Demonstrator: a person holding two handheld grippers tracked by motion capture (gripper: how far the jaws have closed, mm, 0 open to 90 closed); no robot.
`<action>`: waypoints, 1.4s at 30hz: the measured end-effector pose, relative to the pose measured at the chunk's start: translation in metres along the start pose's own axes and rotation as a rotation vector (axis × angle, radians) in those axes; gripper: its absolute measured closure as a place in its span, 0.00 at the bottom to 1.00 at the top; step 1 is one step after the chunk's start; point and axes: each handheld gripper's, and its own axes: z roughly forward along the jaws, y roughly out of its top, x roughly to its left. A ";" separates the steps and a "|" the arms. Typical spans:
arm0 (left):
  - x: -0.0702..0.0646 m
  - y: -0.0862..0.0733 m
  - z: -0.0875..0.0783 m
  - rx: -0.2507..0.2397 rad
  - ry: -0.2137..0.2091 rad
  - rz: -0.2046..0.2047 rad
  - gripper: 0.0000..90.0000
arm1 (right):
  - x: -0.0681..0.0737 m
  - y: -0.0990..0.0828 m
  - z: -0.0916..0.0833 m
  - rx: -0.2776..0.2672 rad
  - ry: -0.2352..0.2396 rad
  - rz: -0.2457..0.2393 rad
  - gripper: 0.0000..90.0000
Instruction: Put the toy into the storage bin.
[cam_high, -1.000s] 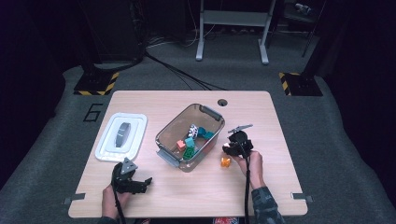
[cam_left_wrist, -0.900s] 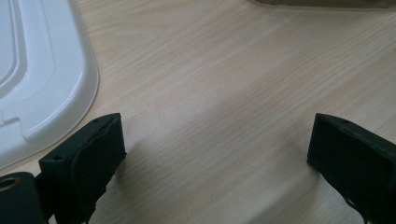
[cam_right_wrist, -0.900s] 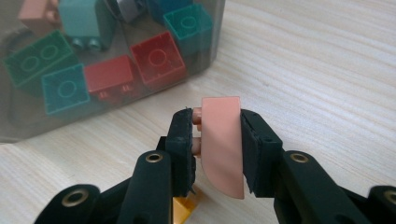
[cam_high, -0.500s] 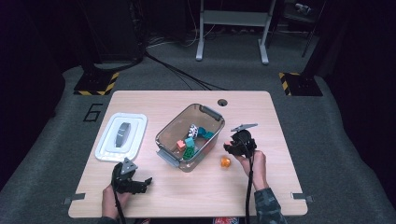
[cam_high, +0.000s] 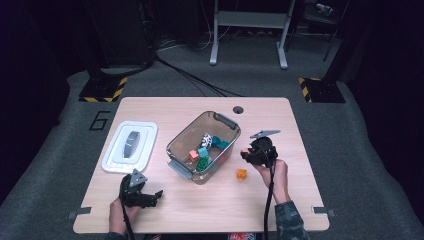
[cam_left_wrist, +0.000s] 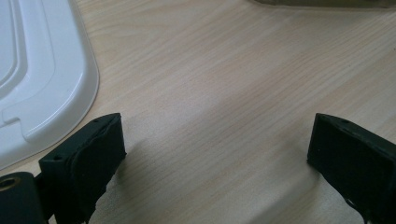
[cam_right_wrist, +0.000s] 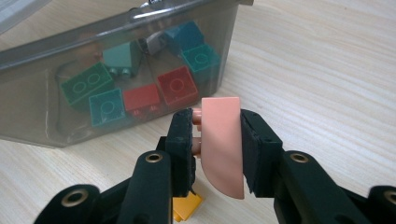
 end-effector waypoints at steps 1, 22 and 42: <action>0.000 0.000 0.000 0.000 0.001 0.003 0.04 | 0.000 0.001 -0.001 -0.001 0.000 -0.007 0.75; 0.000 0.000 0.000 -0.001 -0.003 -0.001 0.04 | 0.010 0.027 -0.027 -0.085 -0.007 -0.037 0.75; 0.001 0.000 0.000 0.000 -0.006 -0.007 0.04 | 0.033 0.065 -0.036 -0.128 0.020 -0.131 0.75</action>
